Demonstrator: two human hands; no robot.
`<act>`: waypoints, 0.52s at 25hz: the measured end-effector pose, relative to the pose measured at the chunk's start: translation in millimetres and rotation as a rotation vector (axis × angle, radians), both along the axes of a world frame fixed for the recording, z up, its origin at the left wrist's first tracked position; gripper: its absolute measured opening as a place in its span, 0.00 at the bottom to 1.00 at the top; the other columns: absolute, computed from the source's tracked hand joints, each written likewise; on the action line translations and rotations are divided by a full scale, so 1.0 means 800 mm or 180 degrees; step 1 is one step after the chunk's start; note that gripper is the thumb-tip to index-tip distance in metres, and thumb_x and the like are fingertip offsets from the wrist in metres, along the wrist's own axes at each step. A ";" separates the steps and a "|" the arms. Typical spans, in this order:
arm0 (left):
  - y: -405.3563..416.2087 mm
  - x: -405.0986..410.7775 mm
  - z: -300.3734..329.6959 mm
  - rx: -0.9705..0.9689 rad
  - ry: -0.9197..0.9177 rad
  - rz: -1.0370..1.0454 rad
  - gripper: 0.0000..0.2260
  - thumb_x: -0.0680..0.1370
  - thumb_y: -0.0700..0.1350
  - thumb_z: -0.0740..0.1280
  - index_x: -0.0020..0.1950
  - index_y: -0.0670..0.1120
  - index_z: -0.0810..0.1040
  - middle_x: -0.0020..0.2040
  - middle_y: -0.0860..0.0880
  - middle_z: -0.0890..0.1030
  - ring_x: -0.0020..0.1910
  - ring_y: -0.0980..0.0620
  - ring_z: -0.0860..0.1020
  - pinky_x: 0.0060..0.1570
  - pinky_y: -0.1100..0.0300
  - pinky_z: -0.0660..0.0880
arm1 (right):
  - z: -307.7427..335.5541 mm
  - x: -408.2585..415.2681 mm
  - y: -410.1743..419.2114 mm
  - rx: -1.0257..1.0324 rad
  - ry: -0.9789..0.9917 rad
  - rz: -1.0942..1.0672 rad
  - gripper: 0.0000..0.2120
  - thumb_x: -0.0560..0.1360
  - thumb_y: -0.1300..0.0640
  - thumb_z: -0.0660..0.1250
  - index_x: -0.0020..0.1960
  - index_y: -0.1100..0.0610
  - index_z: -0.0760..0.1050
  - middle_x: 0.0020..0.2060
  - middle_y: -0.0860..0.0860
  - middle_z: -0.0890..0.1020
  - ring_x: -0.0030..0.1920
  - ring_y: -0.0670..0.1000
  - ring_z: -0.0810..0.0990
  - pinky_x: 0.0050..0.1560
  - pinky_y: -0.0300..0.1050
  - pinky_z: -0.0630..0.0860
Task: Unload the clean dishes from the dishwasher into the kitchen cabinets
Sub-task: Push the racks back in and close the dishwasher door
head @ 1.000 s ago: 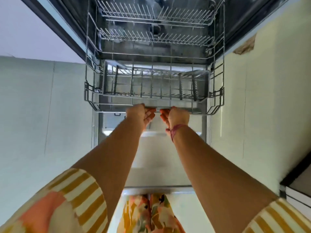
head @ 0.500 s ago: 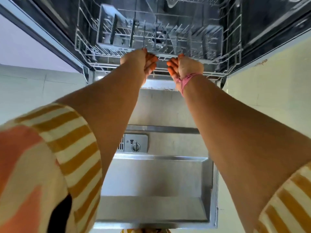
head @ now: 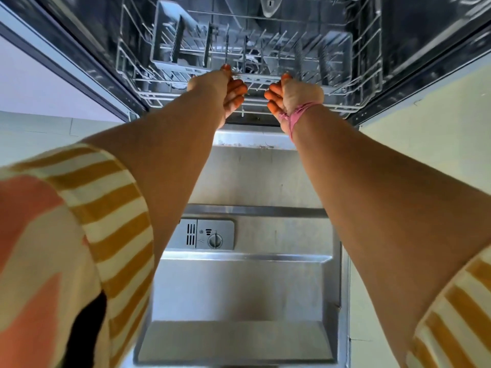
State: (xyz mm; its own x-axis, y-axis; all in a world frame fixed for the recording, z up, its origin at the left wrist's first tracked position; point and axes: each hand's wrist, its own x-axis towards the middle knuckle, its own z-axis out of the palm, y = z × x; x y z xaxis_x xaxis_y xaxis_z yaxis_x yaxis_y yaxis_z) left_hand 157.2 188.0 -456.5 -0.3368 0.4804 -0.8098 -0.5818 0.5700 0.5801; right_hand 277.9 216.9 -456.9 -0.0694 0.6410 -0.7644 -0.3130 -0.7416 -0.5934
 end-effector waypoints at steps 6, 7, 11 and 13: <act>-0.072 0.007 -0.013 0.0014 -0.0139 -0.0219 0.16 0.81 0.53 0.60 0.53 0.42 0.78 0.43 0.47 0.84 0.43 0.52 0.83 0.38 0.61 0.81 | -0.013 0.007 -0.036 -0.0142 -0.0240 0.0016 0.12 0.81 0.53 0.59 0.51 0.60 0.76 0.47 0.53 0.82 0.47 0.49 0.82 0.51 0.42 0.78; -0.094 0.010 -0.017 -0.0091 -0.0162 -0.0212 0.15 0.81 0.53 0.60 0.54 0.42 0.77 0.44 0.47 0.83 0.44 0.51 0.83 0.40 0.61 0.80 | -0.021 0.014 -0.057 -0.0239 -0.0219 -0.0056 0.11 0.81 0.53 0.60 0.47 0.59 0.75 0.41 0.52 0.81 0.41 0.47 0.80 0.52 0.41 0.78; -0.199 0.037 -0.030 -0.0472 -0.0424 0.0047 0.10 0.81 0.47 0.62 0.46 0.43 0.77 0.39 0.47 0.83 0.39 0.51 0.80 0.43 0.60 0.77 | -0.045 0.042 -0.176 -0.0672 -0.0097 -0.0273 0.08 0.81 0.59 0.60 0.53 0.61 0.75 0.39 0.53 0.79 0.40 0.49 0.79 0.51 0.42 0.77; -0.261 0.055 -0.037 -0.0568 -0.0656 0.0194 0.10 0.81 0.46 0.61 0.41 0.44 0.74 0.31 0.49 0.82 0.35 0.52 0.79 0.38 0.61 0.74 | -0.049 0.054 -0.251 -0.0966 0.0036 -0.0436 0.07 0.81 0.61 0.59 0.46 0.60 0.74 0.40 0.54 0.79 0.40 0.50 0.79 0.46 0.41 0.77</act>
State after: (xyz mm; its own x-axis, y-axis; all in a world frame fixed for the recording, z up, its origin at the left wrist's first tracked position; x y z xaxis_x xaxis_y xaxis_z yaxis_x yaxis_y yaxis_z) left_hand 201.3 -20.7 -485.9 -0.1800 0.3079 -0.9342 -0.7135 0.6129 0.3395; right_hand 321.4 16.5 -496.1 -0.0079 0.3882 -0.9215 -0.4273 -0.8345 -0.3479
